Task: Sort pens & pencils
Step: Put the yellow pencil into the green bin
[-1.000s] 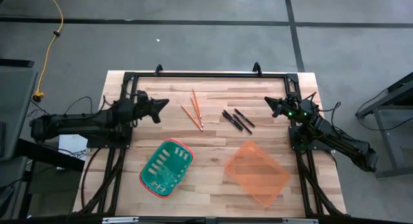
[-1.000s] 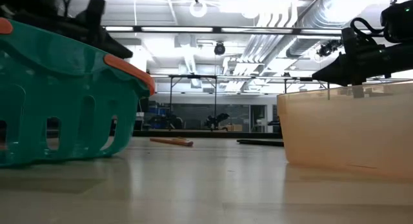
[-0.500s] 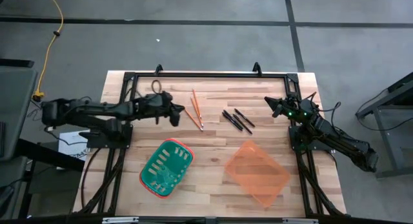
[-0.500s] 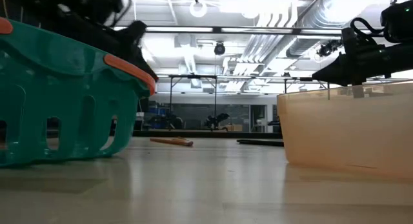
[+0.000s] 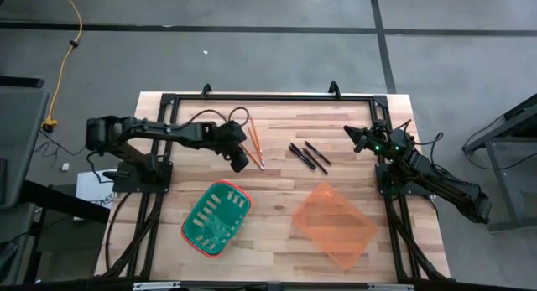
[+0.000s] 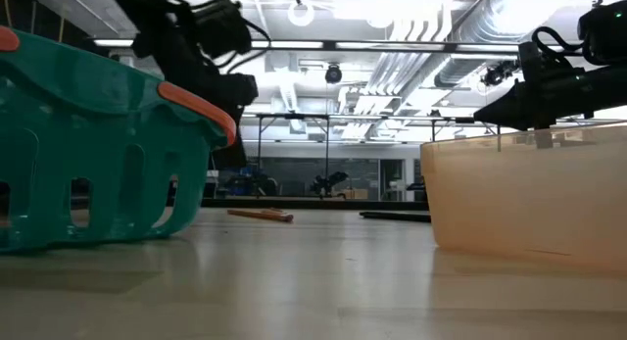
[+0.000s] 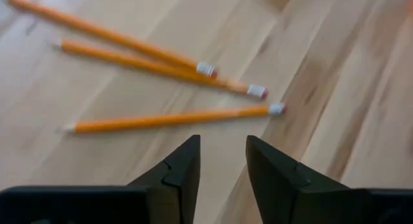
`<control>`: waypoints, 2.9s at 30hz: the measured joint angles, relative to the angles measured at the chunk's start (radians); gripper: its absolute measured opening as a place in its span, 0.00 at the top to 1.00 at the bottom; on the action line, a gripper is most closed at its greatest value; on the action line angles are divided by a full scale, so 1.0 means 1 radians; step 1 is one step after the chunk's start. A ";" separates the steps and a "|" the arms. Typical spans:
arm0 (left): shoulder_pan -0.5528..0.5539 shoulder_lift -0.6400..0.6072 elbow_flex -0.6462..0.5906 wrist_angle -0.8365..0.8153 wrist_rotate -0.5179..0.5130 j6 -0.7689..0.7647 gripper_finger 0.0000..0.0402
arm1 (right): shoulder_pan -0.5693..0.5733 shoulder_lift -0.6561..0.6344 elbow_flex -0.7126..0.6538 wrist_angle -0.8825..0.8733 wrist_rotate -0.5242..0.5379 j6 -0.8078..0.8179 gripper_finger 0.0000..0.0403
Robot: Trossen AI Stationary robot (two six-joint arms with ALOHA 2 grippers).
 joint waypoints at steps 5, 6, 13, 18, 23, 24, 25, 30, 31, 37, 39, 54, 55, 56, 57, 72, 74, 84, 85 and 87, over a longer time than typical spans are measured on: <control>0.000 0.068 0.095 -0.130 -0.042 0.149 0.75 | 0.000 0.000 0.000 0.000 0.000 0.000 0.98; 0.000 0.075 0.106 -0.135 -0.057 0.189 0.75 | 0.000 0.000 0.000 0.000 0.000 0.000 0.98; 0.000 0.112 0.128 -0.070 -0.129 0.563 0.78 | 0.000 0.000 0.000 0.000 0.000 0.000 0.98; -0.010 0.153 0.146 -0.042 -0.152 0.558 0.74 | 0.000 0.000 0.000 0.000 0.000 0.000 0.98; -0.005 0.185 0.195 -0.070 -0.135 0.539 0.63 | 0.000 0.000 0.000 0.000 0.000 0.000 0.98; -0.005 0.192 0.203 -0.085 -0.119 0.551 0.61 | 0.000 0.000 0.000 0.000 0.000 0.000 0.98; -0.006 0.201 0.211 -0.105 -0.111 0.566 0.60 | 0.000 0.000 0.000 0.000 0.000 0.000 0.98; -0.007 0.264 0.228 -0.136 -0.105 0.617 0.61 | 0.000 0.000 0.000 0.000 0.000 0.000 0.98; -0.006 0.274 0.228 -0.130 -0.105 0.628 0.62 | 0.000 0.000 0.000 0.000 0.000 0.000 0.98; -0.008 0.299 0.228 -0.118 -0.105 0.697 0.68 | 0.000 0.000 0.000 0.000 0.000 0.000 0.98; -0.007 0.299 0.229 -0.110 -0.105 0.710 0.69 | 0.000 0.000 0.000 0.000 0.000 0.000 0.98; -0.006 0.344 0.227 -0.098 -0.063 0.764 0.69 | 0.000 0.001 0.000 0.000 0.000 0.000 0.98; -0.006 0.351 0.229 -0.081 -0.070 0.773 0.69 | 0.000 0.000 0.000 0.000 0.000 0.000 0.98; -0.006 0.356 0.229 -0.079 -0.072 0.781 0.69 | 0.000 -0.002 0.000 0.000 0.000 0.000 0.98; -0.006 0.357 0.228 -0.091 -0.072 0.785 0.70 | 0.000 0.000 0.000 0.000 0.000 0.000 0.98; -0.008 0.374 0.230 -0.108 -0.062 0.839 0.91 | 0.000 0.000 0.000 0.000 0.000 0.000 0.98; -0.008 0.374 0.230 -0.111 -0.062 0.840 0.96 | 0.000 0.000 0.000 0.000 0.000 0.000 0.98; -0.007 0.369 0.229 -0.119 -0.054 0.839 0.97 | 0.000 0.000 0.000 0.000 0.000 0.000 0.98; -0.006 0.365 0.228 -0.126 -0.054 0.839 0.98 | 0.000 0.000 0.000 0.000 0.000 0.000 0.98; -0.006 0.360 0.232 -0.145 -0.055 0.839 0.98 | 0.000 0.000 0.000 0.000 0.000 0.000 0.98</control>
